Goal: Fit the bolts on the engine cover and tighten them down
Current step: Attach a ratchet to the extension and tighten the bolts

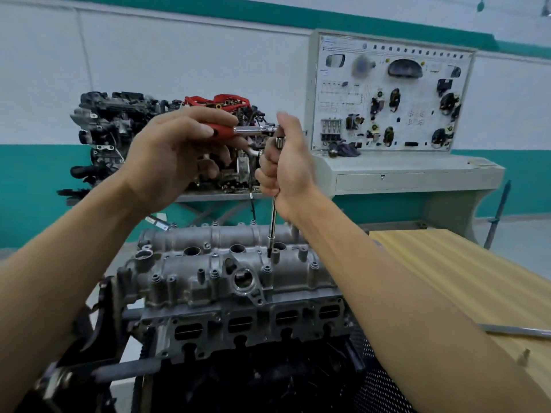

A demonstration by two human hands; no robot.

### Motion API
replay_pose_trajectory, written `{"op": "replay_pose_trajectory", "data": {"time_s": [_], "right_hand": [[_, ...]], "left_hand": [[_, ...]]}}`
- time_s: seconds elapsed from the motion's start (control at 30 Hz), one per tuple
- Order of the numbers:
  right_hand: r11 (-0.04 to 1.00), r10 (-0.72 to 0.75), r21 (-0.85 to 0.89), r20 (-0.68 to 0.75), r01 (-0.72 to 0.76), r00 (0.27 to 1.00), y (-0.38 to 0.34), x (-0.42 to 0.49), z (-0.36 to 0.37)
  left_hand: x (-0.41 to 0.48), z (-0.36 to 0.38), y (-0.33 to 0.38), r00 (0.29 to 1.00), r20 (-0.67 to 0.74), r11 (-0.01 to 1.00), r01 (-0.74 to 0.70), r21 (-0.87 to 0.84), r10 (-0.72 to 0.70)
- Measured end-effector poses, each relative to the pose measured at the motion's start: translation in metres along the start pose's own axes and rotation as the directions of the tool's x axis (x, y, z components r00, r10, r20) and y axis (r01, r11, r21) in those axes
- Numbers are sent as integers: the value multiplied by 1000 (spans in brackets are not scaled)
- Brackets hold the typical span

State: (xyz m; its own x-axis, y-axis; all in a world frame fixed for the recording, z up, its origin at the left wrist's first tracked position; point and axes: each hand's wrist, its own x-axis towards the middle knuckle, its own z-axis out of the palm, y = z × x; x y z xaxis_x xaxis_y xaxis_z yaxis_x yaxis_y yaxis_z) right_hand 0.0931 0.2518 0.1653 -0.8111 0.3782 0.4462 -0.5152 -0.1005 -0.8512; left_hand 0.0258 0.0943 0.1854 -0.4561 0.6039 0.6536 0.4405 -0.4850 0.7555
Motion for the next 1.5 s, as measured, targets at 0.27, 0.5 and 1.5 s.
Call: {"op": "replay_pose_trajectory", "data": {"time_s": [0.27,0.5,1.5], "right_hand": [[1000,-23,-17,-3,23,1000,16,-8,-8],[1000,-6,-13,20,7,1000,19,-3,-10],[1000,-9,-18,-89,8,996,8,-9,-3]], "left_hand": [[-7,-2,-13,998,-56,998,-18,58,21],[-15,4,-5,995,-80,979,-43,200,59],[47,-4,-25,956,-273,654,136,744,111]]}}
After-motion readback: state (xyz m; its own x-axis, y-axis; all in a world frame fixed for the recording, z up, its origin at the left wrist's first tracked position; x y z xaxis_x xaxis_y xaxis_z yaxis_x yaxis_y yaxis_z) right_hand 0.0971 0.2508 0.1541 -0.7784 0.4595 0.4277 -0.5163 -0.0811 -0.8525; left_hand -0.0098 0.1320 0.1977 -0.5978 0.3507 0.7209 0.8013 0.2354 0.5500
